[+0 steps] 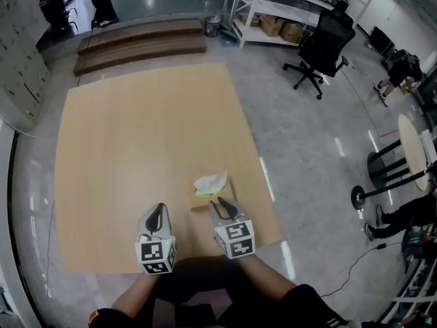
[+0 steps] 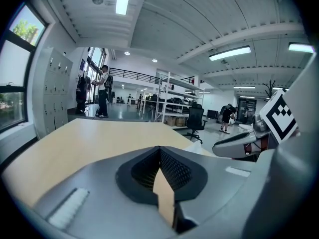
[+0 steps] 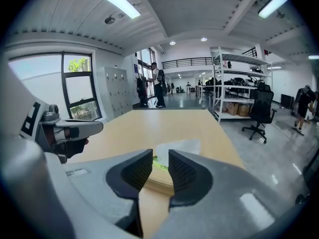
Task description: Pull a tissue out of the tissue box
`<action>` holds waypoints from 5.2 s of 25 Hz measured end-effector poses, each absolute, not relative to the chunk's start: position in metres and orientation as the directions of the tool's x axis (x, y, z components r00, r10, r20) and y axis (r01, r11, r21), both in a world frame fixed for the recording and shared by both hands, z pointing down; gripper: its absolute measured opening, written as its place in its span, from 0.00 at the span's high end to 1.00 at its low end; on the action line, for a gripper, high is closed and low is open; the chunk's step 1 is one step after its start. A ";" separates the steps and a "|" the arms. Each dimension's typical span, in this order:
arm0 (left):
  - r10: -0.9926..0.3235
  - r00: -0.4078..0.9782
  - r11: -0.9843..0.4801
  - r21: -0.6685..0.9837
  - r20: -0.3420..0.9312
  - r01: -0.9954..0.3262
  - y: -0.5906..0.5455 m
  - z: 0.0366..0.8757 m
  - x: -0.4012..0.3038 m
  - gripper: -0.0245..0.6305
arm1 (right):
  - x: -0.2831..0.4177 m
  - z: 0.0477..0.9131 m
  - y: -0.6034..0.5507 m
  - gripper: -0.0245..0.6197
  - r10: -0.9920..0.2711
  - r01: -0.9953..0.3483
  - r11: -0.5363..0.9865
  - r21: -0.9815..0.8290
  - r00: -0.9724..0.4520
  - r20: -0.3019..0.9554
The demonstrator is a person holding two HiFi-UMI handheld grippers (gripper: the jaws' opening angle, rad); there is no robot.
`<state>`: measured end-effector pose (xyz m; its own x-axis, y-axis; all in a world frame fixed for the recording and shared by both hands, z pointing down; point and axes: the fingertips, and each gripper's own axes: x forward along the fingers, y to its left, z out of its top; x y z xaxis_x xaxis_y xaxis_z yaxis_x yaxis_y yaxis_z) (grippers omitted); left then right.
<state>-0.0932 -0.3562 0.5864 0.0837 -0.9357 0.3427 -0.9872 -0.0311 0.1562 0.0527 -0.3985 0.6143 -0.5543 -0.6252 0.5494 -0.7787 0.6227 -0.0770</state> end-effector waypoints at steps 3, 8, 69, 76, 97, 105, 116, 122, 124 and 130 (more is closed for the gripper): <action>-0.932 0.079 -0.020 0.166 0.354 -0.986 -0.366 0.591 -0.095 0.93 | 0.051 0.626 -0.412 0.80 -0.613 -0.781 0.622 -0.051 -0.527 0.589; -0.920 0.079 -0.010 0.178 0.384 -0.984 -0.383 0.605 -0.096 0.93 | 0.047 0.646 -0.439 0.76 -0.592 -0.787 0.617 -0.015 -0.477 0.649; -0.881 0.354 -0.297 0.217 0.313 -0.930 -0.287 0.616 -0.077 0.93 | 0.029 0.602 -0.312 0.96 -0.763 -0.877 0.480 0.025 -0.404 0.505; -0.904 0.329 -0.273 0.223 0.273 -0.936 -0.271 0.598 -0.074 0.93 | 0.034 0.594 -0.295 0.96 -0.769 -0.863 0.504 0.032 -0.431 0.473; -0.926 0.146 -0.095 0.160 0.348 -0.983 -0.125 0.599 0.017 0.93 | 0.135 0.604 -0.167 0.96 -0.710 -0.792 0.607 -0.068 -0.578 0.402; -0.927 0.088 -0.035 0.150 0.364 -0.988 -0.077 0.597 0.020 0.93 | 0.140 0.596 -0.131 0.96 -0.690 -0.765 0.639 -0.080 -0.615 0.381; -0.936 0.115 -0.075 0.132 0.333 -0.988 -0.007 0.586 0.013 0.93 | 0.132 0.592 -0.053 0.96 -0.711 -0.790 0.609 -0.069 -0.583 0.394; -0.940 0.130 -0.092 0.134 0.316 -0.987 0.057 0.579 -0.016 0.93 | 0.107 0.582 0.013 0.96 -0.736 -0.811 0.582 -0.062 -0.558 0.385; -0.938 0.143 -0.103 0.140 0.315 -0.985 0.077 0.581 -0.020 0.93 | 0.103 0.580 0.035 0.96 -0.739 -0.816 0.574 -0.062 -0.550 0.389; -0.932 0.198 -0.160 0.145 0.302 -0.976 0.124 0.578 -0.019 0.93 | 0.105 0.575 0.096 0.96 -0.769 -0.844 0.535 -0.043 -0.508 0.388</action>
<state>-0.0189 0.1241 0.5784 0.1980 -0.9324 0.3024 -0.9764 -0.1604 0.1449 0.1046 0.0964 0.5748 -0.5076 -0.7692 0.3883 -0.8436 0.5352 -0.0426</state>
